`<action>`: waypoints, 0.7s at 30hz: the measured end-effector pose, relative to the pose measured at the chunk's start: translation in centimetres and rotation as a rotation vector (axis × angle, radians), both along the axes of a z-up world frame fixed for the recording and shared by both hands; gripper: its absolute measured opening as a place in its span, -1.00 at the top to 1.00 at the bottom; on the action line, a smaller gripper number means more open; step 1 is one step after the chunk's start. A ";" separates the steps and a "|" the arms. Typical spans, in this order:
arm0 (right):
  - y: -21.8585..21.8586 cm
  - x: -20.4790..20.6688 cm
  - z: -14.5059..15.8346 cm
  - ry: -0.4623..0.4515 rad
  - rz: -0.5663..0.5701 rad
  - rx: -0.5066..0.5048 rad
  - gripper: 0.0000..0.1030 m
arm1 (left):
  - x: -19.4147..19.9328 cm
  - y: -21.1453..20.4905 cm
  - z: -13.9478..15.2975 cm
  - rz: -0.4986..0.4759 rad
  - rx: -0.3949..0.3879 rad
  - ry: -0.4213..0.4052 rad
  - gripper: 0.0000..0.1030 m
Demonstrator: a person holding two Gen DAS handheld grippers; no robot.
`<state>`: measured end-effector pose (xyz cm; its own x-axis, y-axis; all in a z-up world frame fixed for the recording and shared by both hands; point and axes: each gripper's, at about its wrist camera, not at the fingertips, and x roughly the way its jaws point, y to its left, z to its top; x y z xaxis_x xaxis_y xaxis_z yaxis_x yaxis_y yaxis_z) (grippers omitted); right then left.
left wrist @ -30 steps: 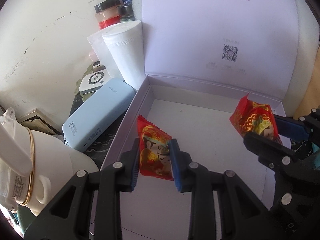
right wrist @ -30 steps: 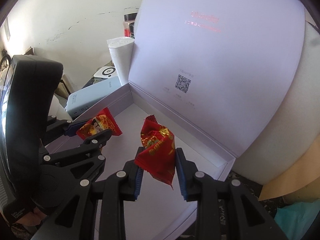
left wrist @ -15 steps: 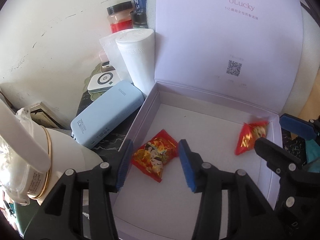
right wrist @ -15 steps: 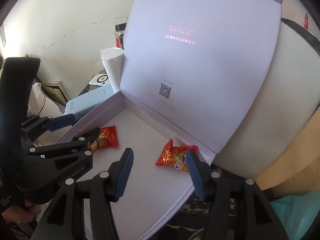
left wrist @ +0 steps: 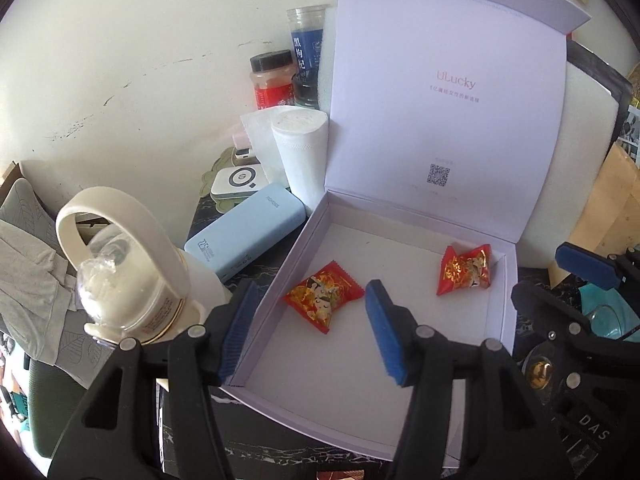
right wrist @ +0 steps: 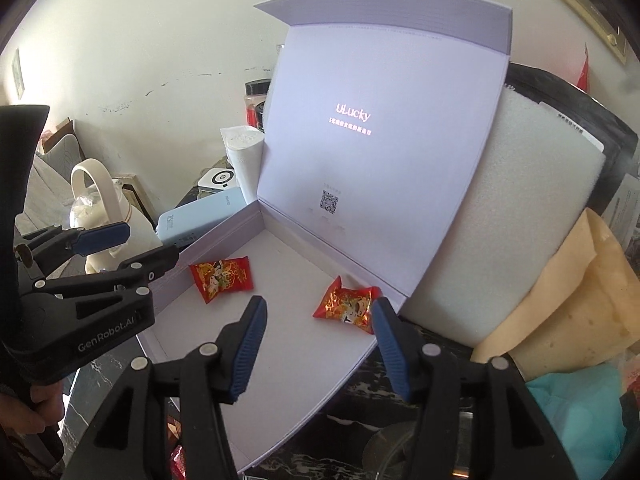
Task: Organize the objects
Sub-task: 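Open both grippers to drop the packets into the box, then move both tools back toward the cable and pinwheel on the table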
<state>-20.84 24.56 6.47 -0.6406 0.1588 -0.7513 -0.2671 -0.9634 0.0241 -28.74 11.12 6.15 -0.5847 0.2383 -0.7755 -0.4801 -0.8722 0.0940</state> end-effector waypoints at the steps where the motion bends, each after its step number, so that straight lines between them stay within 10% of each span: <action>1: -0.2 -0.1 0.0 0.006 0.002 0.001 -0.07 | 0.4 -0.1 0.4 0.002 0.002 0.004 -0.06; 21: -3.0 7.9 4.7 0.087 0.048 0.028 -0.21 | 7.9 -3.6 6.0 0.056 0.048 0.067 -0.32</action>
